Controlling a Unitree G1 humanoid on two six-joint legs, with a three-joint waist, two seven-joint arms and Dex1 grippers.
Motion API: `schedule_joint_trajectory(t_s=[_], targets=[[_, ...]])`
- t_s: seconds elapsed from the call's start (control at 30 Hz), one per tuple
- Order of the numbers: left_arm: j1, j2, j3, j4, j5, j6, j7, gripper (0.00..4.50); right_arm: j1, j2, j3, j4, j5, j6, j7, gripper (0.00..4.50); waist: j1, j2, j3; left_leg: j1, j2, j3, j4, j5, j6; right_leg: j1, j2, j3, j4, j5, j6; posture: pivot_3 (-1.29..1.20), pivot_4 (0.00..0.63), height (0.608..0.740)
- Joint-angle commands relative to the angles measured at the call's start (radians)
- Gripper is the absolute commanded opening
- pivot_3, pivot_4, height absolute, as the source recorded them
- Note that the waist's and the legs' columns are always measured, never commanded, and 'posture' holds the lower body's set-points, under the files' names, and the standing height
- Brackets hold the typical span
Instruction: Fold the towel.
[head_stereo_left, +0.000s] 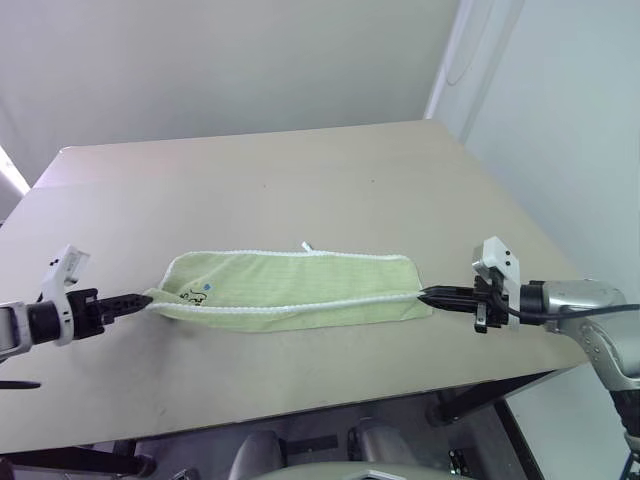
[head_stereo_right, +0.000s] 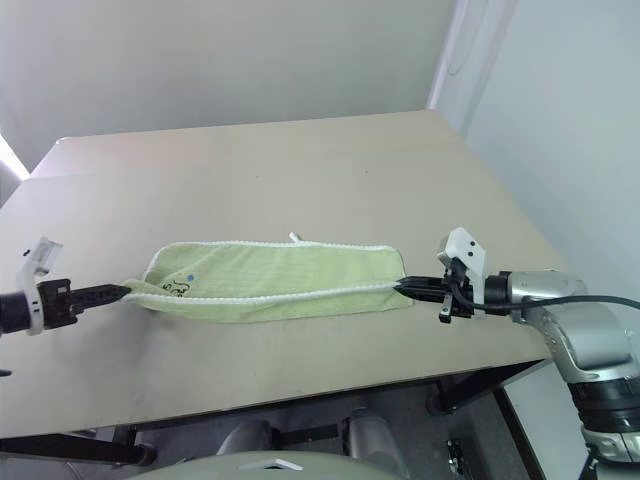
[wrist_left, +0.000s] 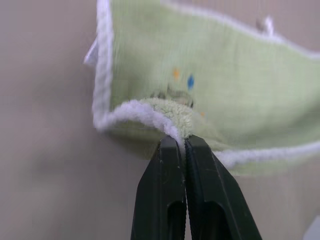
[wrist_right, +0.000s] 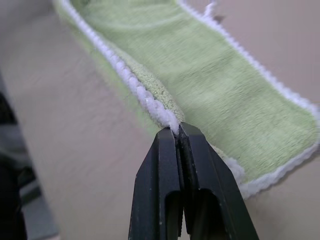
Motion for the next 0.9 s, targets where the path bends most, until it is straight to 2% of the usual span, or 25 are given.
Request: schedule_joint_trajectory(t_s=[0.03, 0.2, 0.4, 0.67, 0.9], targets=[[-0.082, -0.020, 0.005, 0.042, -0.010, 0.014, 0.030, 0.00, -0.072, 0.044, -0.017, 0.025, 0.014, 0.024, -0.054, 0.01, 0.001, 0.000, 0.000, 0.000, 0.000, 0.000, 0.000, 0.000, 0.000, 0.000, 0.000, 0.000, 0.000, 0.000, 0.000, 0.00, 0.000, 0.740], [-0.095, -0.014, -0.012, 0.040, -0.016, 0.042, 0.028, 0.00, -0.114, 0.086, -0.029, 0.053, 0.007, 0.035, -0.102, 0.01, 0.001, 0.000, 0.000, 0.000, 0.000, 0.000, 0.001, 0.000, 0.000, 0.001, 0.000, 0.000, 0.000, 0.000, 0.001, 0.00, 0.000, 0.740], [-0.074, 0.010, 0.019, 0.057, -0.027, 0.064, 0.014, 0.00, -0.126, 0.081, -0.047, 0.082, 0.003, 0.036, -0.127, 0.01, 0.001, 0.000, 0.000, 0.000, 0.000, 0.000, 0.001, 0.000, 0.000, 0.001, 0.000, 0.000, 0.000, 0.000, 0.001, 0.00, 0.000, 0.740], [-0.162, -0.027, 0.053, 0.052, -0.064, 0.169, 0.097, 0.00, -0.175, 0.127, -0.044, 0.098, 0.038, 0.122, -0.178, 0.01, 0.001, 0.000, 0.000, 0.001, 0.000, -0.001, 0.002, 0.000, 0.000, 0.001, 0.000, 0.000, 0.001, 0.000, 0.001, 0.00, 0.000, 0.740], [-0.253, -0.068, 0.090, 0.152, -0.047, 0.284, 0.217, 0.00, -0.205, 0.159, -0.023, 0.127, 0.019, 0.130, -0.206, 0.01, 0.000, 0.000, 0.000, 0.001, 0.000, -0.001, 0.001, 0.000, 0.000, 0.001, 0.001, 0.000, 0.001, 0.002, 0.003, 0.00, 0.000, 0.740]])
